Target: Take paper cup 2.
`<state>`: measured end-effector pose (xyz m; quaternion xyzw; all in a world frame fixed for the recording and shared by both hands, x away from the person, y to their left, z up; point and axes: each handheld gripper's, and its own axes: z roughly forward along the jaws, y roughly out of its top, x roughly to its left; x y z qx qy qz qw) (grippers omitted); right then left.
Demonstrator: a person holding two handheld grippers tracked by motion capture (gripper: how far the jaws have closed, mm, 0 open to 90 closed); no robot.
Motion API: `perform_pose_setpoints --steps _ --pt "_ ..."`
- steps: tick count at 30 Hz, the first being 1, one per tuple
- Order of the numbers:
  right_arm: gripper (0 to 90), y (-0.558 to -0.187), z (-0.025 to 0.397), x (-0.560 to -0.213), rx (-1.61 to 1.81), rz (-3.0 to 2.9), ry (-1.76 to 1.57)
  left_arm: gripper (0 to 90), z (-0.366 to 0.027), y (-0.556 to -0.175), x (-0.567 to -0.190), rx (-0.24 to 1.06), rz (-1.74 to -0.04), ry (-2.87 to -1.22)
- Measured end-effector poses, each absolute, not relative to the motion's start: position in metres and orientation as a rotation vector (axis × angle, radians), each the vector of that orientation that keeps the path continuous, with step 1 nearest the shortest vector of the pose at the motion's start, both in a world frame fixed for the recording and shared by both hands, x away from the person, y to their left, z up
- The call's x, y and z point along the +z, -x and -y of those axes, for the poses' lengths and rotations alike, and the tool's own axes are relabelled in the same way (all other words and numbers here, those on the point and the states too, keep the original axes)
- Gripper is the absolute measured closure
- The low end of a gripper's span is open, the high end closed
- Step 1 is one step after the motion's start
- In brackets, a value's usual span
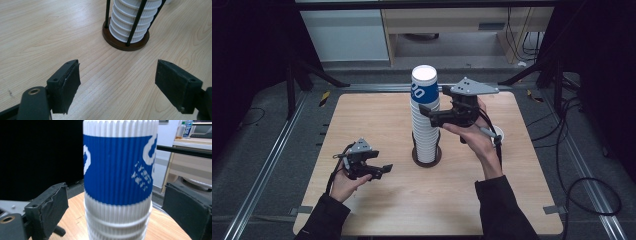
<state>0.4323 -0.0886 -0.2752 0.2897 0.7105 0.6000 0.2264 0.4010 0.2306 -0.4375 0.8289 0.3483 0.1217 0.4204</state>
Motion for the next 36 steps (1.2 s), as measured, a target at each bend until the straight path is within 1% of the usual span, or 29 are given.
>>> perform_pose_setpoints --steps 10,13,19,25,36 --pt "6.4 -0.45 0.068 -0.279 1.649 -1.946 -0.822 19.5 -0.23 -0.401 -0.438 0.302 -0.872 -2.078" --pt "9.8 -0.454 0.065 -0.281 1.635 -1.934 -0.829 19.5 -0.23 -0.401 -0.438 0.301 -0.871 -2.078" --pt "11.9 -0.457 0.064 -0.283 1.637 -1.932 -0.835 19.5 -0.23 -0.401 -0.438 0.301 -0.871 -2.079" --pt "16.9 -0.457 0.061 -0.284 1.624 -1.941 -0.823 19.6 -0.23 -0.401 -0.438 0.301 -0.871 -2.078" --pt "18.2 -0.456 0.062 -0.28 1.621 -1.938 -0.814 19.5 -0.231 -0.401 -0.438 0.304 -0.873 -2.078"
